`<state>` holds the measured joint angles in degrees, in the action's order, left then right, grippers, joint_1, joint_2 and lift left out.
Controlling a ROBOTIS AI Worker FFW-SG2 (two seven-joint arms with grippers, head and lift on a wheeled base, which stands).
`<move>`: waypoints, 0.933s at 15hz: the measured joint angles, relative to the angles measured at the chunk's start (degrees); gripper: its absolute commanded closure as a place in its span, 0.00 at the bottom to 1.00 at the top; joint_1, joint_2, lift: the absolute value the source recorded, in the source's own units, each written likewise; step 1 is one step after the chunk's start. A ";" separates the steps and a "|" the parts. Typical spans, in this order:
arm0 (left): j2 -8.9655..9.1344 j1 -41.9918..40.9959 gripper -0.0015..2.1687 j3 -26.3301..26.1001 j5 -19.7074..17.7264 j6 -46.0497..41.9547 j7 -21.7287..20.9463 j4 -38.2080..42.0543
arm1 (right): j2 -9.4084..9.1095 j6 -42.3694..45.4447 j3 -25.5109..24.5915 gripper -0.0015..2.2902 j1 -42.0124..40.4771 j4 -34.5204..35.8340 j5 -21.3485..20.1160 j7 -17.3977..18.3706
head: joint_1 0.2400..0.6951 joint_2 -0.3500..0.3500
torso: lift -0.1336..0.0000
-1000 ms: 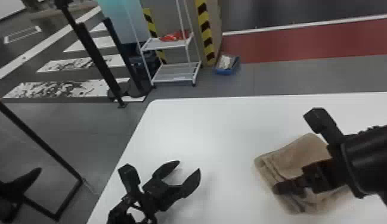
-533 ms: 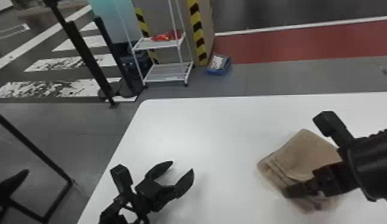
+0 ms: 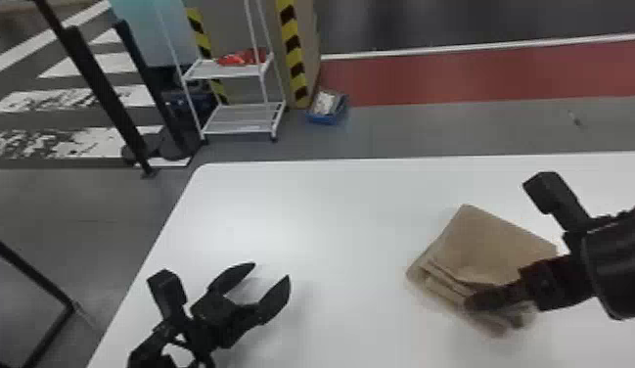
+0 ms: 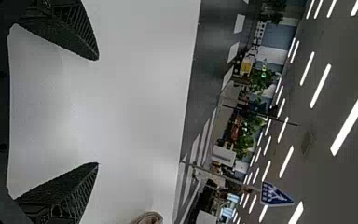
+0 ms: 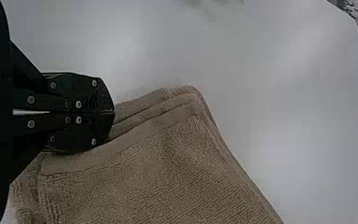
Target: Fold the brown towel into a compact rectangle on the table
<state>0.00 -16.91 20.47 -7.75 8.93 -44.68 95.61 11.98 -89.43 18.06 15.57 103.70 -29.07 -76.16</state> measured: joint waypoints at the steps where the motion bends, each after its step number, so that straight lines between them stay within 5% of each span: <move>1: 0.00 0.14 0.03 -0.05 0.08 0.02 0.03 -0.13 | 0.87 0.00 -0.41 0.93 -0.01 0.35 -0.18 -0.20 | 1.00 0.77 | 0.07; 14: 0.00 1.13 0.03 -0.41 0.71 -0.01 0.06 -1.44 | 7.74 0.00 -4.97 0.93 1.01 -0.38 -4.19 -1.88 | 1.00 0.57 | 0.07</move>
<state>0.00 -15.78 20.06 -7.04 8.93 -44.62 94.16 19.72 -89.43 13.09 16.59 103.32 -33.26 -78.03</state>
